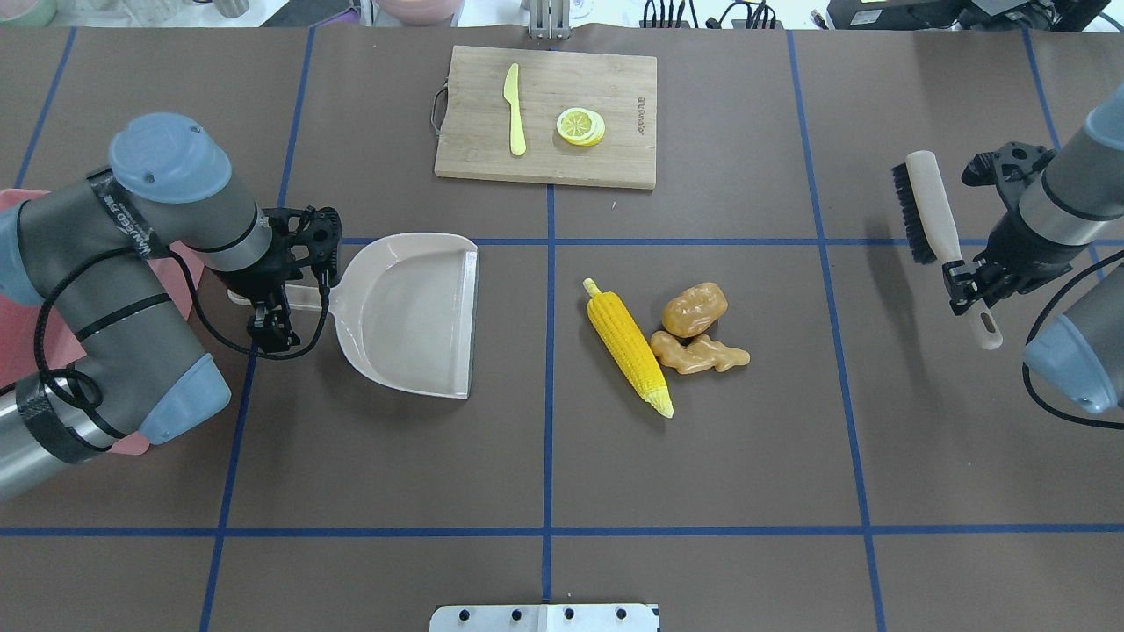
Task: Sweep and dump trash into bin
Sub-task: 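Grasp the white dustpan handle with the left gripper while the right lifts the brush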
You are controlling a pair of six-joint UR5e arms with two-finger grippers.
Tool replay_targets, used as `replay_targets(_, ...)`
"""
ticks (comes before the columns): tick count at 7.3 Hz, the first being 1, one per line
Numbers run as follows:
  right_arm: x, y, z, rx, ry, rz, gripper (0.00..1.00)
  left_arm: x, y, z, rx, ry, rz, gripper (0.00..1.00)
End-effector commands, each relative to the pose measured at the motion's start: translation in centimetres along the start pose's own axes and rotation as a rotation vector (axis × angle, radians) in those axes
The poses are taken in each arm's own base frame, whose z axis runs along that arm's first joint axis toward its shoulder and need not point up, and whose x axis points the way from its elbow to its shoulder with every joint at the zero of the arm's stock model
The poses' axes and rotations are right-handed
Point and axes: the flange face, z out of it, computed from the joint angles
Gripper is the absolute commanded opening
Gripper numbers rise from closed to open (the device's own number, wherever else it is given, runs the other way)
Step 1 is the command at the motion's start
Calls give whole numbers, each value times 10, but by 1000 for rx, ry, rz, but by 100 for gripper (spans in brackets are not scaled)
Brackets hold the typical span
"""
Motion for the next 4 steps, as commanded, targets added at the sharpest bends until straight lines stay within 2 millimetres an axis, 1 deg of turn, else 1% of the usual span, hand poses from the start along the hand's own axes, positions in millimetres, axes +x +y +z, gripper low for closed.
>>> replay_targets(1, 10, -15, -20, 30, 19, -30, 0, -7, 4, 15, 0, -2, 0, 98)
replay_targets(2, 16, -19, -15, 35, 37, -32, 0, -8, 2, 14, 8, -6, 5, 94)
replay_targets(3, 15, -22, -13, 41, 55, -38, 0, -7, -1, 11, 25, -15, 12, 47)
replay_targets(4, 14, -23, -17, 58, 72, -41, 0, -6, -1, 11, 32, -10, 13, 0)
